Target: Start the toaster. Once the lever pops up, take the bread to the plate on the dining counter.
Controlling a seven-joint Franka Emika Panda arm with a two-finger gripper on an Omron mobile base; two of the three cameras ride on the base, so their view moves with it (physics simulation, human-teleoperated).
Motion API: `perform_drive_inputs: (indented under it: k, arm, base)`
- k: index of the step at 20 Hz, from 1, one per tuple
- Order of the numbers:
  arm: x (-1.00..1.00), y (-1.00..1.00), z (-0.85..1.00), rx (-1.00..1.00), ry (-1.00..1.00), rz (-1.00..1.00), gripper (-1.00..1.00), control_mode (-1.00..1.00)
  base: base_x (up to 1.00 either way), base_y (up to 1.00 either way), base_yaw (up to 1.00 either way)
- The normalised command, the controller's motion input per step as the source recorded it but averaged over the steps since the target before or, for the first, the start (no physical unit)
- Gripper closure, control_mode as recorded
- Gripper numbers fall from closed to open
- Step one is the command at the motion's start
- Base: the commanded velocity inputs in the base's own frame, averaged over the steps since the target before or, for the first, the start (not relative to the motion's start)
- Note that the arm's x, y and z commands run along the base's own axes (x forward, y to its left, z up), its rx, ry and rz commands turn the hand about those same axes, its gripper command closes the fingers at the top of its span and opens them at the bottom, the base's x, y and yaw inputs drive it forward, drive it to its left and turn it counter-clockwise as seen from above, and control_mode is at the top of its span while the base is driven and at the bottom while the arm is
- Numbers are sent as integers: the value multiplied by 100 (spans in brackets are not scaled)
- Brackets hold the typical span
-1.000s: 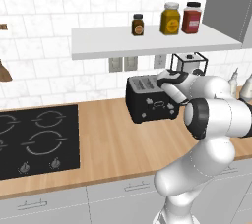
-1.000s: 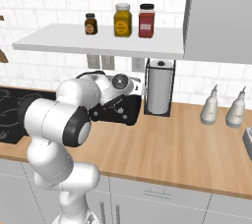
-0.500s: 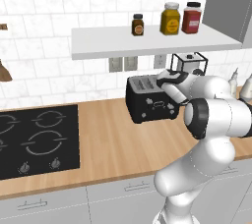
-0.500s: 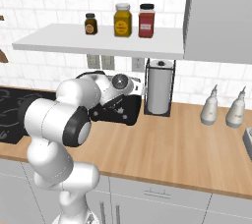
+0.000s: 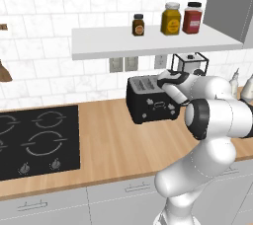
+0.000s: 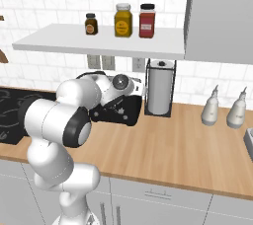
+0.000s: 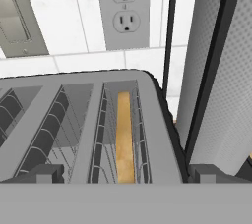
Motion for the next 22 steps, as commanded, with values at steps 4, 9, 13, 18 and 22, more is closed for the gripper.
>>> perform_drive_inputs:
  k: [4, 9, 13, 18, 22]
  arm:
    - [0, 0, 0, 0, 0, 0, -100, -100]
    - [0, 0, 0, 0, 0, 0, -100, -100]
    - [0, 0, 0, 0, 0, 0, -100, -100]
    - [0, 0, 0, 0, 0, 0, -100, -100]
    - [0, 0, 0, 0, 0, 0, -100, -100]
  base:
    - [0, 0, 0]
    - [0, 0, 0]
    - [0, 0, 0]
    - [0, 0, 0]
    - [0, 0, 0]
